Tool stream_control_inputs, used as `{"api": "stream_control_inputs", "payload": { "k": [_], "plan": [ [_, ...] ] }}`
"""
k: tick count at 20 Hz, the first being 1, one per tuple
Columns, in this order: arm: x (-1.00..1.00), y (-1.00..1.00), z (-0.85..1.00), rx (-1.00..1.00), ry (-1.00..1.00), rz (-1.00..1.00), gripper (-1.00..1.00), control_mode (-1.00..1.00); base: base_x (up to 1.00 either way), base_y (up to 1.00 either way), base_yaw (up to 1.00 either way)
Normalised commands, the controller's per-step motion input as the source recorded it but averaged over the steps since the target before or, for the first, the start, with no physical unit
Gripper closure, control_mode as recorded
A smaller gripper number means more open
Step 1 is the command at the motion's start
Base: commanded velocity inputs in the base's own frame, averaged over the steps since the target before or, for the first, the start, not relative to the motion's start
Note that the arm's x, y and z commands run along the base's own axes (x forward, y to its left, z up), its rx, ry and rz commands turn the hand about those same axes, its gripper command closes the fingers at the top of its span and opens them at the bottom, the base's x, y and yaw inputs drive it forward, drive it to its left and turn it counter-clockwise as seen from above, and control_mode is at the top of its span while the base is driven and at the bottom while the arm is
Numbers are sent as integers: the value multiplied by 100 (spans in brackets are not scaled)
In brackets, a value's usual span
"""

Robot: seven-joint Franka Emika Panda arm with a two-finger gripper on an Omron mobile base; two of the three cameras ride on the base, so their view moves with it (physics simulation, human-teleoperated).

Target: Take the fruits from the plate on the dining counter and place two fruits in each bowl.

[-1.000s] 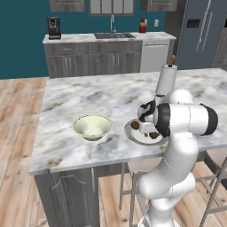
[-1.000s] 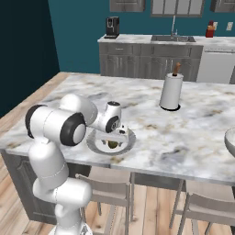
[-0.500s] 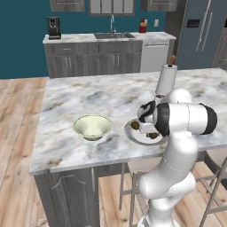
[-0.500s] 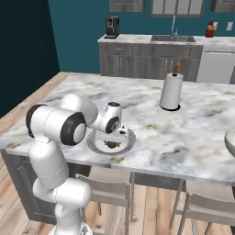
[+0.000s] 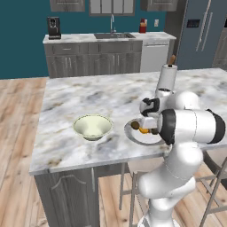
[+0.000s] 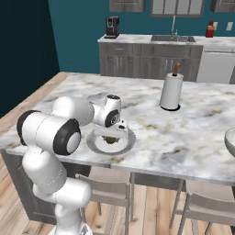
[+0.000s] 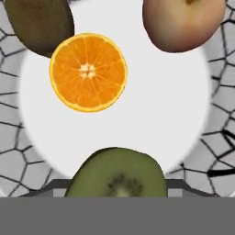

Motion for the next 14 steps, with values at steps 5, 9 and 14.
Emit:
{"api": "stream_control_inputs", "payload": {
  "k": [5,9,14],
  "plan": [
    [-47,78,58,0,1,0,100,-100,0,0,0],
    [-21,100,48,0,8,0,100,-100,0,0,0],
    [-1,100,50,0,15,0,100,-100,0,0,0]
  ]
}}
